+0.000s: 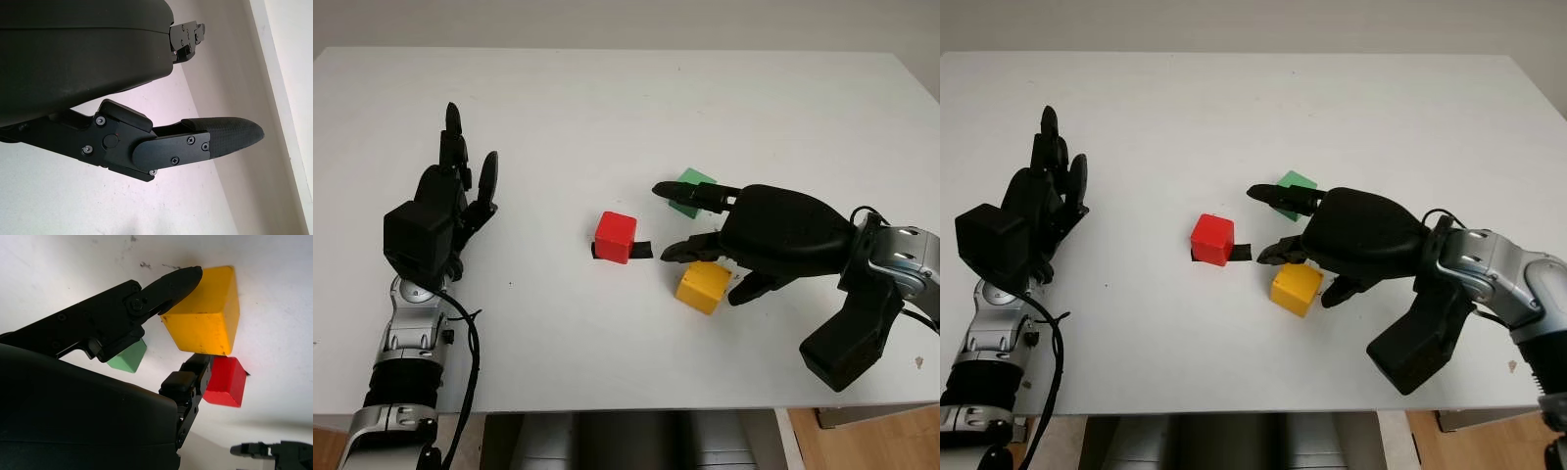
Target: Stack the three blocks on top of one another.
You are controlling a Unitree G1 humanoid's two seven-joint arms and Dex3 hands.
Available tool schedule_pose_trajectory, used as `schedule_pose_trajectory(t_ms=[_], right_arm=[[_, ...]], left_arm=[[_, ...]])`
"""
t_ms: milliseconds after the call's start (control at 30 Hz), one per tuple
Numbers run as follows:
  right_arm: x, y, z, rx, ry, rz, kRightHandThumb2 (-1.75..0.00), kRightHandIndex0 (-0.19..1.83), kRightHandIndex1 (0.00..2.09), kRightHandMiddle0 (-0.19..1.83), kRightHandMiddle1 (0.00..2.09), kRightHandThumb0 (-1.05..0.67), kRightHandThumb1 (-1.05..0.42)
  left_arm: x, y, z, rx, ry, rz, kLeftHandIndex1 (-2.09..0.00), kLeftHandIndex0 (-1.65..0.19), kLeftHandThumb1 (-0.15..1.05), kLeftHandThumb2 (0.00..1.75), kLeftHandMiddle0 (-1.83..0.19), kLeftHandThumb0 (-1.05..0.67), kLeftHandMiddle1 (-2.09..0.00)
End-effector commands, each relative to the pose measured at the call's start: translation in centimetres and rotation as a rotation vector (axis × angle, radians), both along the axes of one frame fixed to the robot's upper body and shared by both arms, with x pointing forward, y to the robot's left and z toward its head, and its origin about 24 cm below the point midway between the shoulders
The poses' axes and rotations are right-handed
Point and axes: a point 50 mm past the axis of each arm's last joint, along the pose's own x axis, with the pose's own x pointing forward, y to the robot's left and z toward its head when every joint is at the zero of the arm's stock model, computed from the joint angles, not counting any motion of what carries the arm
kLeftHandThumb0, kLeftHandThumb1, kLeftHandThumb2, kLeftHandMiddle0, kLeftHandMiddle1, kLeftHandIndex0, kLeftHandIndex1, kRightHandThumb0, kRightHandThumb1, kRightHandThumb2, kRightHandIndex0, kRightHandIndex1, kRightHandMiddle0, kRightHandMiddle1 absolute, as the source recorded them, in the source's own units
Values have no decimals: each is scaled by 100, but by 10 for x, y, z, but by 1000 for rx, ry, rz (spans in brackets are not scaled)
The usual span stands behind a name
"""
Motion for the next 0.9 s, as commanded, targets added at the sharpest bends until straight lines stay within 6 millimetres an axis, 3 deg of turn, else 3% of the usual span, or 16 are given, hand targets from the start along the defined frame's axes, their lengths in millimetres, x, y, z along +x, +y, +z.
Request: schedule_pose_trajectory(t_ms=[0, 67, 100, 233, 667, 867], right_arm=[[2, 3, 2, 34, -15, 21, -6, 17, 11, 89, 30, -48, -87], [2, 3, 2, 55, -14, 27, -6, 21, 8, 83, 53, -47, -88], [2, 3, 2, 65, -16, 32, -5, 24, 7, 75, 75, -47, -88], [3, 3, 1, 102, 6, 34, -5, 28, 7, 70, 106, -48, -87], [5, 0, 4, 238, 258, -77, -5, 23, 4, 58, 126, -47, -90], [12, -4, 16, 346, 374, -158, -6, 19, 4, 46, 139, -41, -93]], left_arm=[[-1, -2, 0, 0, -4, -5, 0, 19, 105, 59, 19, -85, 0], [-2, -2, 0, 8, -3, -5, 0, 19, 105, 59, 19, -85, 0], [-2, -2, 0, 10, -3, -6, 0, 19, 105, 59, 19, -85, 0], [-2, -1, 0, 11, 0, -4, 0, 19, 105, 59, 19, -85, 0], [0, -2, 1, 24, 6, -7, 0, 19, 105, 60, 19, -83, 0], [1, -1, 1, 30, 7, -3, 0, 19, 105, 61, 19, -83, 0]])
